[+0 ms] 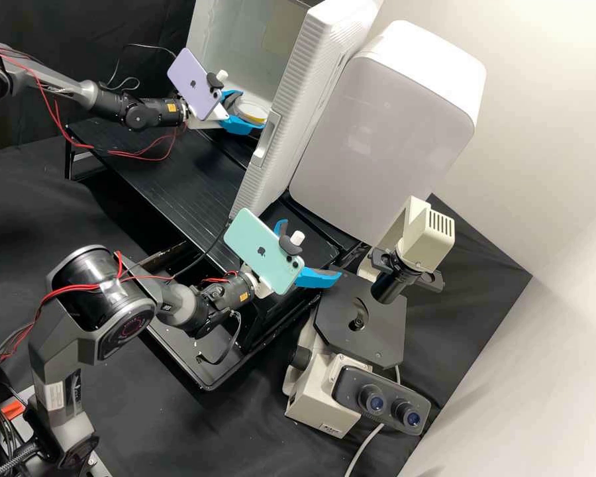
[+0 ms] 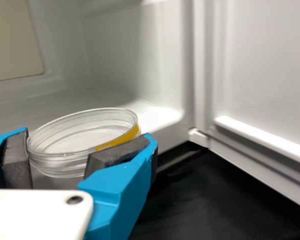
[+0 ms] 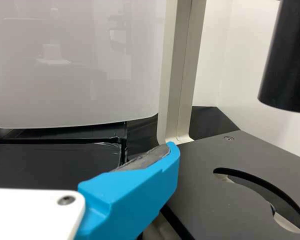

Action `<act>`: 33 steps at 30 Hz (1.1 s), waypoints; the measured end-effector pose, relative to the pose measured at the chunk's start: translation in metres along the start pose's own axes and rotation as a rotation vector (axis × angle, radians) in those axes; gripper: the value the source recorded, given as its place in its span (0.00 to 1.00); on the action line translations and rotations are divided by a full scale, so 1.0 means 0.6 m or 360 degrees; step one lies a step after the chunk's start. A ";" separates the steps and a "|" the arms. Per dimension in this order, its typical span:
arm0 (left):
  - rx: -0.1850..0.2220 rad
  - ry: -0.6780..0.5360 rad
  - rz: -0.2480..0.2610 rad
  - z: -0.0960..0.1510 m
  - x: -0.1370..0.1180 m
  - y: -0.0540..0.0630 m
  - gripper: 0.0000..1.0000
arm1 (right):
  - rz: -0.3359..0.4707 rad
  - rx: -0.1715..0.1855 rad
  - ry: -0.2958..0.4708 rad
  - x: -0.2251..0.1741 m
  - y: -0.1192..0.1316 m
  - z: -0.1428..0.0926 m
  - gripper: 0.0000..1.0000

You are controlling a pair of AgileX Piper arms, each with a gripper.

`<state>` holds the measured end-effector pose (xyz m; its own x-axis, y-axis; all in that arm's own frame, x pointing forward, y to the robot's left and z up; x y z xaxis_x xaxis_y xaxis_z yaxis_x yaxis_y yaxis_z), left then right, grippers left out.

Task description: Take the petri dish out of the incubator

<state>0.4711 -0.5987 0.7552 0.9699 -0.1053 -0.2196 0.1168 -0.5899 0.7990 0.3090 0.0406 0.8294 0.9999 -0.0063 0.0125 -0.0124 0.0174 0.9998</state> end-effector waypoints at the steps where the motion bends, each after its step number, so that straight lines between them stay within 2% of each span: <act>1: 0.0000 -0.0009 -0.0003 0.001 -0.005 0.000 0.00 | 0.0000 0.0000 0.0000 0.000 0.000 0.000 1.00; 9: 0.0071 -0.0122 -0.0001 0.016 -0.053 -0.003 0.00 | 0.0000 0.0000 0.0000 0.000 0.000 0.000 1.00; 15: 0.0067 -0.0139 0.0029 0.012 -0.090 -0.006 0.00 | 0.0000 0.0000 0.0000 0.000 0.000 0.000 1.00; 21: 0.0142 -0.0197 0.0076 0.005 -0.158 -0.015 0.00 | 0.0000 0.0000 0.0000 0.000 0.000 0.000 1.00; 24: 0.0131 -0.0223 0.0070 -0.002 -0.190 -0.021 0.00 | 0.0000 0.0000 0.0000 0.000 0.000 0.000 1.00; 28: 0.0074 -0.0247 0.0051 -0.012 -0.225 -0.033 0.00 | 0.0000 0.0000 0.0000 0.000 0.000 0.000 1.00; 33: 0.0042 -0.0293 -0.0020 -0.023 -0.267 -0.056 0.00 | 0.0000 0.0000 0.0000 0.000 0.000 0.000 1.00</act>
<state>0.3148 -0.5512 0.7712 0.9125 -0.2412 -0.3303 0.1206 -0.6128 0.7810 0.3090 0.0406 0.8294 0.9999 -0.0063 0.0125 -0.0124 0.0174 0.9998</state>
